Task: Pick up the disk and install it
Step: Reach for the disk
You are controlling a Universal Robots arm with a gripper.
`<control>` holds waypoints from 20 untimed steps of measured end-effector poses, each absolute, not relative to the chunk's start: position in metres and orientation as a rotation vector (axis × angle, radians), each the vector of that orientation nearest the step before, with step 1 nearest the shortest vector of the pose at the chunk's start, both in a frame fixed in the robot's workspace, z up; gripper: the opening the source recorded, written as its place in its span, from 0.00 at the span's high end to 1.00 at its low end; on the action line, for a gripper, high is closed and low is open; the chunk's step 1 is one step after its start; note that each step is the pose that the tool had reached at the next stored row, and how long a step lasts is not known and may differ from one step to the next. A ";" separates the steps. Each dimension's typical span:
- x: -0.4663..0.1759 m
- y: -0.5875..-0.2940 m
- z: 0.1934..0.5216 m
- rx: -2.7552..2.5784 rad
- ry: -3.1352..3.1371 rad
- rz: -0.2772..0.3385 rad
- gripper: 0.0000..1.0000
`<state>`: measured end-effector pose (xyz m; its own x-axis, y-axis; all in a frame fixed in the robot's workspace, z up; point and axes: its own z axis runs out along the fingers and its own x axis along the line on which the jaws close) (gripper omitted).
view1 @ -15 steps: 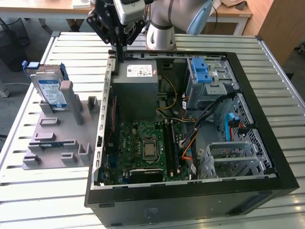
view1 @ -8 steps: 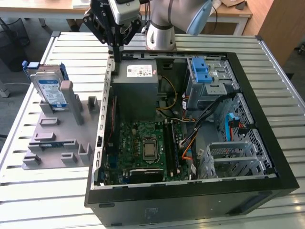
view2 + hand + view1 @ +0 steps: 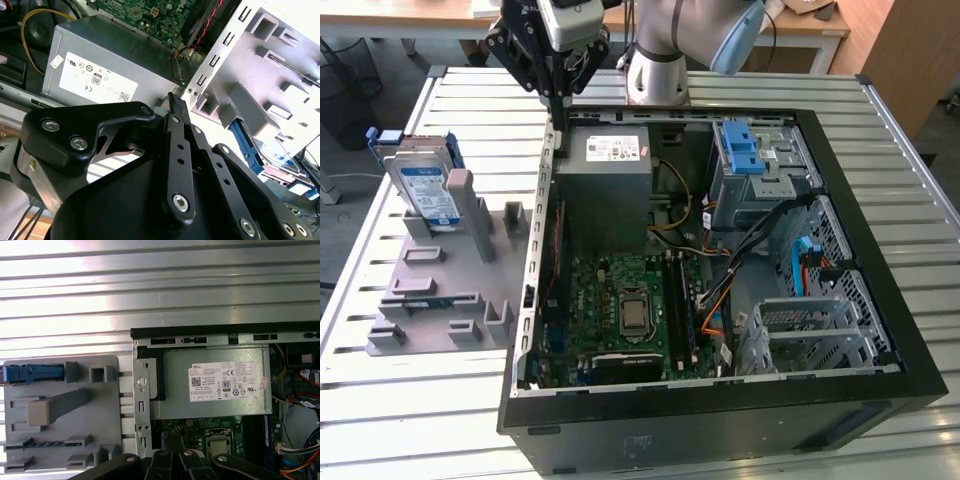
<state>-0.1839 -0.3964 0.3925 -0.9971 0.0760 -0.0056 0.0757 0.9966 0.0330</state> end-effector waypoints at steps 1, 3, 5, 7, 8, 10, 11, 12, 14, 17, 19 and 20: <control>-0.184 -0.396 0.393 0.119 3.132 0.051 0.89; -0.184 -0.396 0.393 0.119 3.132 0.051 0.89; -0.184 -0.396 0.393 0.119 3.132 0.051 0.89; -0.185 -0.397 0.393 0.119 3.132 0.051 0.89; -0.186 -0.397 0.393 0.119 3.132 0.051 0.89; -0.187 -0.396 0.393 0.119 3.132 0.051 0.89; -0.188 -0.396 0.393 0.119 3.132 0.051 0.89; -0.189 -0.396 0.393 0.119 3.132 0.051 0.89; -0.191 -0.396 0.393 0.119 3.132 0.051 0.89; -0.193 -0.396 0.393 0.119 3.132 0.051 0.89; -0.193 -0.396 0.392 0.119 3.132 0.051 0.89; -0.194 -0.396 0.392 0.119 3.132 0.051 0.89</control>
